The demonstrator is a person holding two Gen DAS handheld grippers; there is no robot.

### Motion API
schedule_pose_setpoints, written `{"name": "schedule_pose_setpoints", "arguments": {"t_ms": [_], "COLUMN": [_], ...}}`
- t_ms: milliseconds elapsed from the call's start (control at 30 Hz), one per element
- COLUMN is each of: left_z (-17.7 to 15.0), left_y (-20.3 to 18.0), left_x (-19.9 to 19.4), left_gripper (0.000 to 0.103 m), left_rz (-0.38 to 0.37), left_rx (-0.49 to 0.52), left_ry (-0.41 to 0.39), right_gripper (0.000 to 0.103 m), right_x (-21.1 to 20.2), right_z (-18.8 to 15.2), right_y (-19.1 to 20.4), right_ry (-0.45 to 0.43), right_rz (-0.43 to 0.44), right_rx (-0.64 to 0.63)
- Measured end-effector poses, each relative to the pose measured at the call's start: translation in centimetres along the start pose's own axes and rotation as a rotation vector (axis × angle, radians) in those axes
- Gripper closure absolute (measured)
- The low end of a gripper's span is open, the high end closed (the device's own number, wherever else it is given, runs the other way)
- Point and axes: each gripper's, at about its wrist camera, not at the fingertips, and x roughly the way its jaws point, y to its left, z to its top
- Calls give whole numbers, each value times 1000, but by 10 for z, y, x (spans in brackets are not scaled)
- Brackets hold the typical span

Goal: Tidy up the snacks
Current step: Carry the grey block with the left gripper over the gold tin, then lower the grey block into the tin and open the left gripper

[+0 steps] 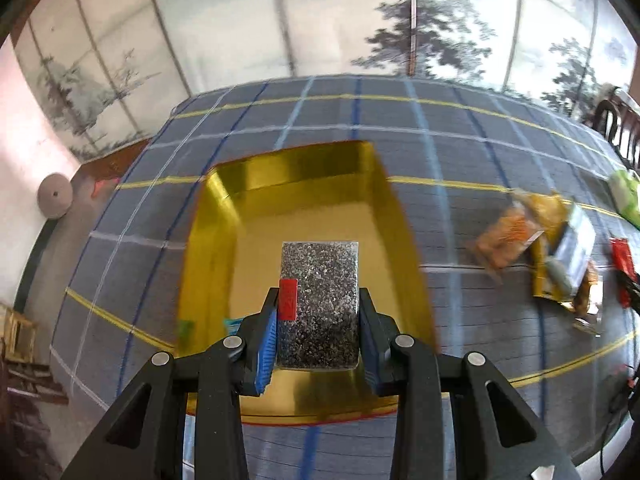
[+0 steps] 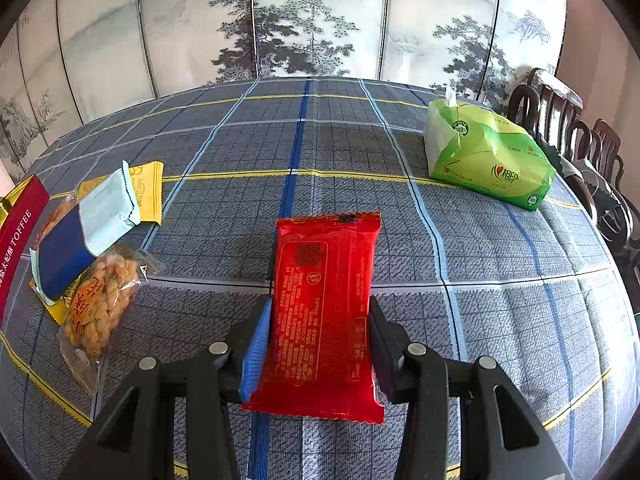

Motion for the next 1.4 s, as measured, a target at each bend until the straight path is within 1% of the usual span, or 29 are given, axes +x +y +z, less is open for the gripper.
{"name": "schedule_pose_setpoints", "arguments": {"t_ms": [100, 233, 400, 500, 733, 800, 933, 1067, 1200, 1267, 1400], "left_z": [-1, -5, -10, -12, -12, -13, -15, -15, -15, -16, -18], "left_y": [14, 25, 29, 32, 29, 26, 23, 21, 19, 19, 19], "left_x": [12, 23, 35, 40, 42, 41, 41, 38, 34, 32, 29], "left_gripper": [71, 71, 71, 71, 71, 67, 67, 63, 57, 53, 48], "left_rz": [11, 30, 30, 24, 40, 50, 53, 54, 72, 69, 79], "left_rx": [-2, 7, 26, 15, 41, 50, 58, 71, 82, 78, 79], "left_ry": [29, 46, 67, 77, 67, 61, 60, 45, 25, 22, 14], "right_gripper": [57, 57, 57, 57, 57, 57, 58, 58, 58, 58, 58], "right_x": [0, 0, 0, 0, 0, 0, -1, -2, -1, -1, -2], "right_z": [0, 1, 1, 0, 1, 1, 1, 1, 1, 1, 1], "right_y": [0, 0, 1, 0, 1, 1, 1, 1, 1, 1, 0], "right_ry": [0, 0, 0, 0, 0, 0, 0, -1, -1, -2, 0], "right_rz": [-2, -2, -2, -3, -3, -4, -5, -6, -10, -16, -23], "right_rx": [-2, -2, -2, -2, -2, -1, 1, 2, 0, -2, 21]}}
